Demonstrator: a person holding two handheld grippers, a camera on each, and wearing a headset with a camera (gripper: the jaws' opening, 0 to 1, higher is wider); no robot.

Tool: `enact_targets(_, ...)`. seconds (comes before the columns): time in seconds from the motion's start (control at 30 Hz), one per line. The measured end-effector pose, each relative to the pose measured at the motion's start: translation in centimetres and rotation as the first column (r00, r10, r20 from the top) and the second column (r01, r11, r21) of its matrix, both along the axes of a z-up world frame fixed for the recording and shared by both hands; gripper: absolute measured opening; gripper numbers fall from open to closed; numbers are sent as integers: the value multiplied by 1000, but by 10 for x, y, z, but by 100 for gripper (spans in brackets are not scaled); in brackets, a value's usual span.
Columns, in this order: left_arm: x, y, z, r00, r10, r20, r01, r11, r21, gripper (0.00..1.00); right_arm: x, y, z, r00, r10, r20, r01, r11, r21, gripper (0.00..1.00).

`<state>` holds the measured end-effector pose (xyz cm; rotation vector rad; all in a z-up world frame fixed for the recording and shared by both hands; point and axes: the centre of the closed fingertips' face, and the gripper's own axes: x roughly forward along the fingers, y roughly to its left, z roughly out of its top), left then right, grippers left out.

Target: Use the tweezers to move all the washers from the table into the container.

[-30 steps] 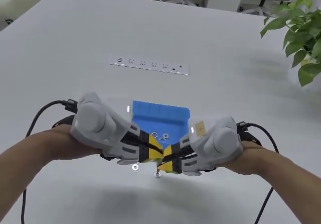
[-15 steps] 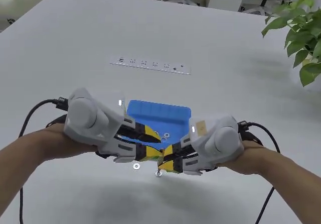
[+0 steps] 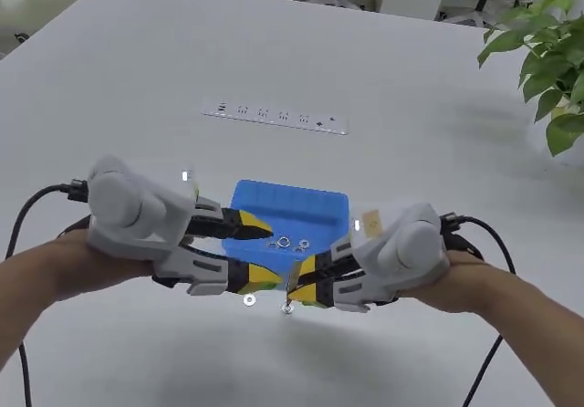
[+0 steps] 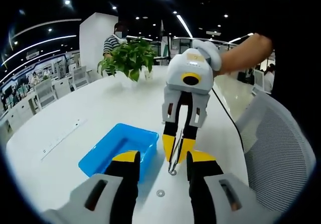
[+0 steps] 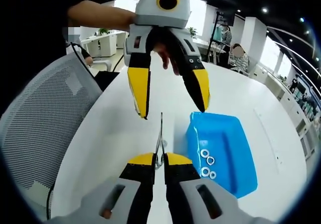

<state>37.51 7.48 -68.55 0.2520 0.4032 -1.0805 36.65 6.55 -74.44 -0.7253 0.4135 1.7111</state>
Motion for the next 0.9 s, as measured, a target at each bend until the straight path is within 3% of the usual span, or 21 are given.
enact_targets(0.17,-2,8,-1,999,33,-11,-33,999,-5,55,0,1,8,1000,-2,-3,2,1000,9,7)
enact_targets(0.4,-4,18,2,997,79,0,-79,997,-25,65,0,0,22,1000,9,-7,-9,1000,26,7)
enact_targets(0.7,-7,27,4,992,125,4,-124,991,-49,75,6,0,39,1000,13,-8,-12,999,40,7)
enact_targets(0.9,-8,33,2,990,142,0,-142,989,-42,81,12,1,46,1000,10,-8,-10,999,46,7)
